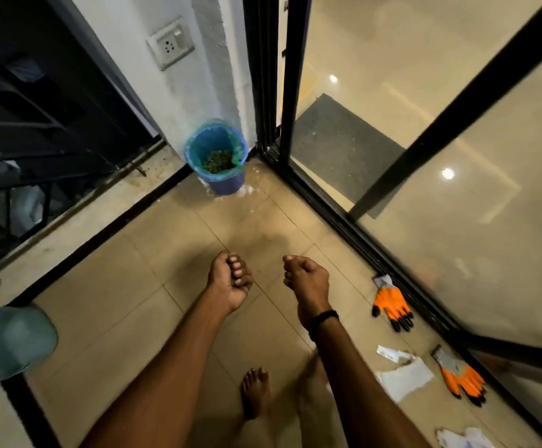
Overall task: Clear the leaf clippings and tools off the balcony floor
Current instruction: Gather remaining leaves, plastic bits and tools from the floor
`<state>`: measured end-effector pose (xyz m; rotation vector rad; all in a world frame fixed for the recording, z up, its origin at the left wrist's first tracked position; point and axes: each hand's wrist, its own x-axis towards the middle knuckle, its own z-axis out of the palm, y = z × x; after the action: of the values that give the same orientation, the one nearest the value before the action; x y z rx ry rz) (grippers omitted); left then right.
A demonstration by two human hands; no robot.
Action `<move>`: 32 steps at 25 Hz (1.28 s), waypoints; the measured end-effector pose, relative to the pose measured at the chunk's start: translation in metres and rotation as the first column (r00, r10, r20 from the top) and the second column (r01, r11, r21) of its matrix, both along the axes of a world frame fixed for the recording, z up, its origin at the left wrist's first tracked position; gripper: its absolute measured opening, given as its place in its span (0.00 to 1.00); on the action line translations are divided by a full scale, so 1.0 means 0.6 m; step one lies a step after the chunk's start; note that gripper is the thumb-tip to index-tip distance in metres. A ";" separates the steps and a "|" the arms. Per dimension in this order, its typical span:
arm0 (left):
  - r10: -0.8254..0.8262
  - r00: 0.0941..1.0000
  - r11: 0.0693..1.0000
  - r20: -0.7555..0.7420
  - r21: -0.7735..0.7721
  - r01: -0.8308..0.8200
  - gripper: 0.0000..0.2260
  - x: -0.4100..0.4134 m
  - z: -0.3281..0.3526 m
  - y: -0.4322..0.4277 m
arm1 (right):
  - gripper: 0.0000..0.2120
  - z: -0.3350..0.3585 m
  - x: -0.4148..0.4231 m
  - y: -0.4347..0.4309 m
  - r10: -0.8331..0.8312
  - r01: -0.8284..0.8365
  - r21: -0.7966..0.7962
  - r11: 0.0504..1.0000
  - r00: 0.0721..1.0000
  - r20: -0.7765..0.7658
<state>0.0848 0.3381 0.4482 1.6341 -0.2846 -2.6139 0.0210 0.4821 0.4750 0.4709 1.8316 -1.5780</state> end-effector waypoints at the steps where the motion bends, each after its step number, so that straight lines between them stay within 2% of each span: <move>1: 0.041 0.999 0.999 0.010 -0.004 -0.041 0.14 -0.011 -0.009 -0.027 | 0.07 -0.007 -0.017 -0.037 0.017 -0.017 -0.007 1.000 1.000 0.013; 9: 0.272 0.960 0.960 0.067 -0.085 -0.266 0.09 -0.169 -0.067 -0.252 | 0.07 -0.098 -0.182 -0.260 0.080 -0.069 -0.059 0.996 0.974 0.211; 14: 0.392 0.919 0.917 0.040 -0.097 -0.387 0.16 -0.264 -0.135 -0.364 | 0.10 -0.168 -0.260 -0.350 0.015 0.048 -0.154 0.987 0.923 0.385; 18: 0.459 0.888 0.888 0.034 -0.056 -0.457 0.18 -0.332 -0.200 -0.460 | 0.09 -0.216 -0.305 -0.452 -0.092 0.164 -0.116 0.980 0.880 0.467; 22: 0.403 0.912 0.914 0.072 -0.074 -0.398 0.22 -0.398 -0.251 -0.526 | 0.04 -0.242 -0.347 -0.540 -0.190 0.288 -0.131 0.949 0.849 0.492; 26: 0.283 0.954 0.958 0.096 -0.068 -0.277 0.29 -0.417 -0.270 -0.554 | 0.05 -0.249 -0.367 -0.598 -0.219 0.308 -0.103 0.946 0.838 0.499; 32: 0.233 0.955 0.971 0.184 0.015 -0.240 0.27 -0.429 -0.271 -0.587 | 0.05 -0.232 -0.374 -0.627 -0.285 0.361 -0.057 0.931 0.815 0.505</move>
<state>-0.1724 -0.0138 0.2857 1.7971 -0.0410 -2.3143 -0.2032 0.1059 0.3360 1.0555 1.2777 -1.6094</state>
